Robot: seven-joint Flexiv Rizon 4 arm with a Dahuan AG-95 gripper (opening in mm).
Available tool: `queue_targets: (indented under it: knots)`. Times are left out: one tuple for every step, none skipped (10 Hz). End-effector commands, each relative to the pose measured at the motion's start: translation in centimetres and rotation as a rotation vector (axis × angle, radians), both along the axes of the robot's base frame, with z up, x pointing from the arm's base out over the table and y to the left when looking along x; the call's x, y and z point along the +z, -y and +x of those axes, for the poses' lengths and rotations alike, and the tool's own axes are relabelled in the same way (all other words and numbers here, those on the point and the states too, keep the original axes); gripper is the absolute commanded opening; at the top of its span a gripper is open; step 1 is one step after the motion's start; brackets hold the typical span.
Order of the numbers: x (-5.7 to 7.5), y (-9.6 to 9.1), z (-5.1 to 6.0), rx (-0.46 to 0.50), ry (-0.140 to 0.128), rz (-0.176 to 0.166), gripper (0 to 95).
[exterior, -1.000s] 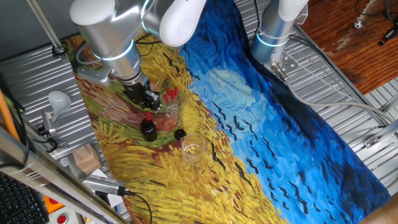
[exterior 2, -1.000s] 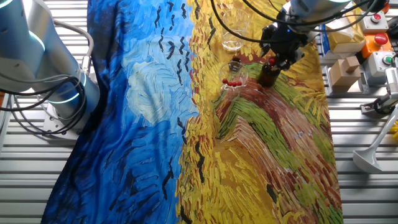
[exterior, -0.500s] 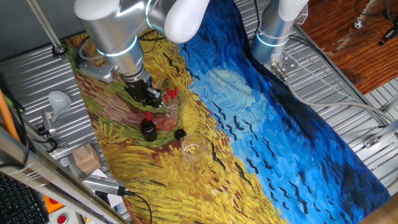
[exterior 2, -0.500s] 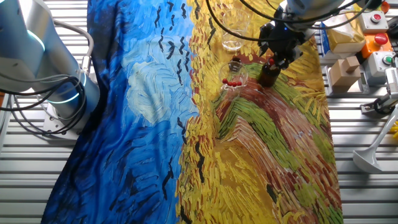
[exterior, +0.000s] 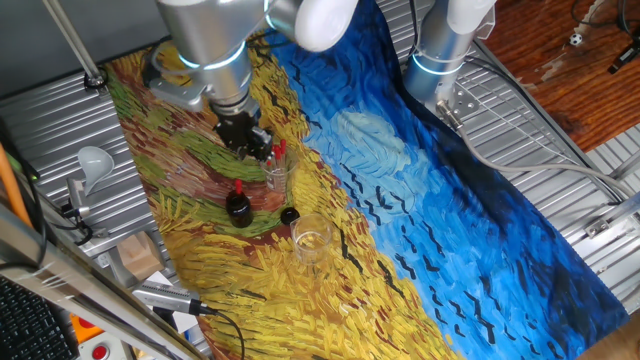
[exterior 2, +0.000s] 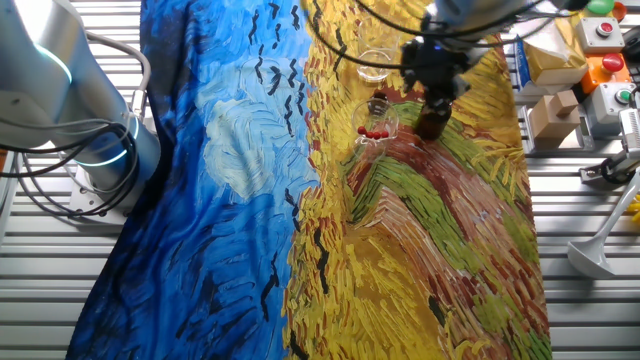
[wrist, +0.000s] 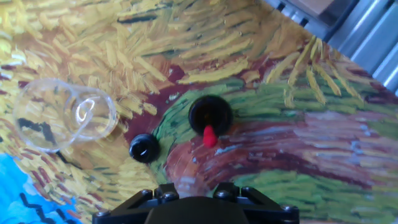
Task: Transfer liquid using a dropper
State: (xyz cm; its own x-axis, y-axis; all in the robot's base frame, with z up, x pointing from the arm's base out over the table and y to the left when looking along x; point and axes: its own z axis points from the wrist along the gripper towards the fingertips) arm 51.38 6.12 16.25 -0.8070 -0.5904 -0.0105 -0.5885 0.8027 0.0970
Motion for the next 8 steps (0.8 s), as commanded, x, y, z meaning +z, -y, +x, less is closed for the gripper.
queue_targets:
  knots:
    - [0.4,0.2,-1.0,-0.022,0.04,-0.008,38.0]
    - [0.4,0.3,-1.2,-0.007,0.042,0.004,38.0]
    - [0.6,0.3,-1.4,-0.004,0.044,0.004,38.0]
    - [0.6,0.2,-1.3,0.002,0.069,0.03,19.0]
    - [0.7,0.2,-1.2,0.006,0.082,0.054,19.0]
    - [0.8,0.1,-0.9,0.007,0.085,0.066,19.0]
    - [0.9,-0.1,-0.5,-0.004,0.084,0.067,19.0]
    - [0.9,-0.4,0.2,-0.015,0.082,0.059,19.0]
